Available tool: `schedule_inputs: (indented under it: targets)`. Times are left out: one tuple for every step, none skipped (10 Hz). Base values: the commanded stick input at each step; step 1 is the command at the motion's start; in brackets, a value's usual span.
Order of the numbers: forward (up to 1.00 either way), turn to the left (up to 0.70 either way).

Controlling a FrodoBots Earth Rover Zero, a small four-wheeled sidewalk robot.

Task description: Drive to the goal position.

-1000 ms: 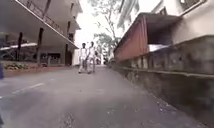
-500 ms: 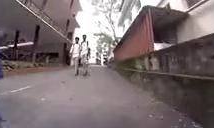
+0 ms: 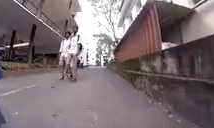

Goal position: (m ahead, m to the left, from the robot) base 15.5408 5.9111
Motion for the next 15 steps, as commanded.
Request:
schedule_inputs:
  targets:
    - [1.0,0.0]
    - [1.0,0.0]
    - [1.0,0.0]
    - [1.0,0.0]
    - [1.0,0.0]
    - [1.0,0.0]
    - [1.0,0.0]
    - [1.0,0.0]
    - [1.0,0.0]
    - [1.0,0.0]
    - [1.0,0.0]
    - [1.0,0.0]
    - [1.0,0.0]
    - [1.0,0.0]
    - [1.0,0.0]
